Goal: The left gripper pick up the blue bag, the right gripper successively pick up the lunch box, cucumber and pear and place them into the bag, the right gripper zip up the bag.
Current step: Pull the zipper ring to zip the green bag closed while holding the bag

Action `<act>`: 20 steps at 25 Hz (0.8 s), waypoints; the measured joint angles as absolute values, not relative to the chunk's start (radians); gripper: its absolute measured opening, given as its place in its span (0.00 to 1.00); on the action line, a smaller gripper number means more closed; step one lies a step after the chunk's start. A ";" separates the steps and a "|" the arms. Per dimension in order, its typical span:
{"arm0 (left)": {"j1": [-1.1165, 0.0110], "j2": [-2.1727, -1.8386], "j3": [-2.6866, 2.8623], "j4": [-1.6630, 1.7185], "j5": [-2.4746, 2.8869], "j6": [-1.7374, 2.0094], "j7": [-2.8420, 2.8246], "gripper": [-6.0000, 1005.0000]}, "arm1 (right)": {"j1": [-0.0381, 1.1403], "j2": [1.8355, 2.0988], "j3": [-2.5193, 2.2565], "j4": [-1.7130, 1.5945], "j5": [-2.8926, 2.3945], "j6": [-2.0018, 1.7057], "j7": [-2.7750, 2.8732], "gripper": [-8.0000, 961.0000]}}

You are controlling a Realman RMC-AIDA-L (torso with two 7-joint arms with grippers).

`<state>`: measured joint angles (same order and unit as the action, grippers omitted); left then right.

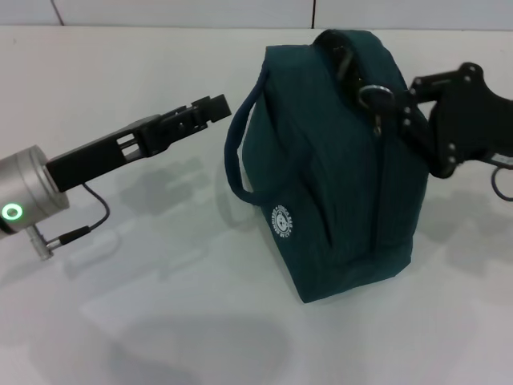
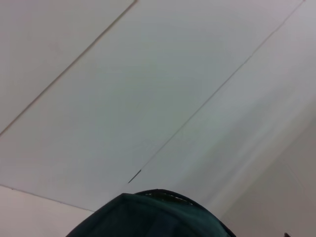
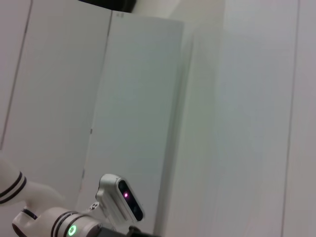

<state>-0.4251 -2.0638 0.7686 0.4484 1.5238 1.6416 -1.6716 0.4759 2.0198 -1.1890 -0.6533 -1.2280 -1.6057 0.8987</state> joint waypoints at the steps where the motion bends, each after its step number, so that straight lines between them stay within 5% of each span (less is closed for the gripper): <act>1: -0.420 -2.060 0.768 0.450 1.524 1.649 -1.669 0.75 | 0.488 2.021 -1.191 -0.653 -1.229 -1.605 0.899 0.02; 20: -0.354 -2.050 0.764 0.501 1.500 1.675 -1.678 0.74 | 0.596 2.025 -1.275 -0.639 -1.199 -1.506 0.940 0.03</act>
<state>-0.3537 -2.0495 0.7639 0.5011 1.5003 1.6752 -1.6780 0.5957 2.0253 -1.2749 -0.6391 -1.1993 -1.5058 0.9396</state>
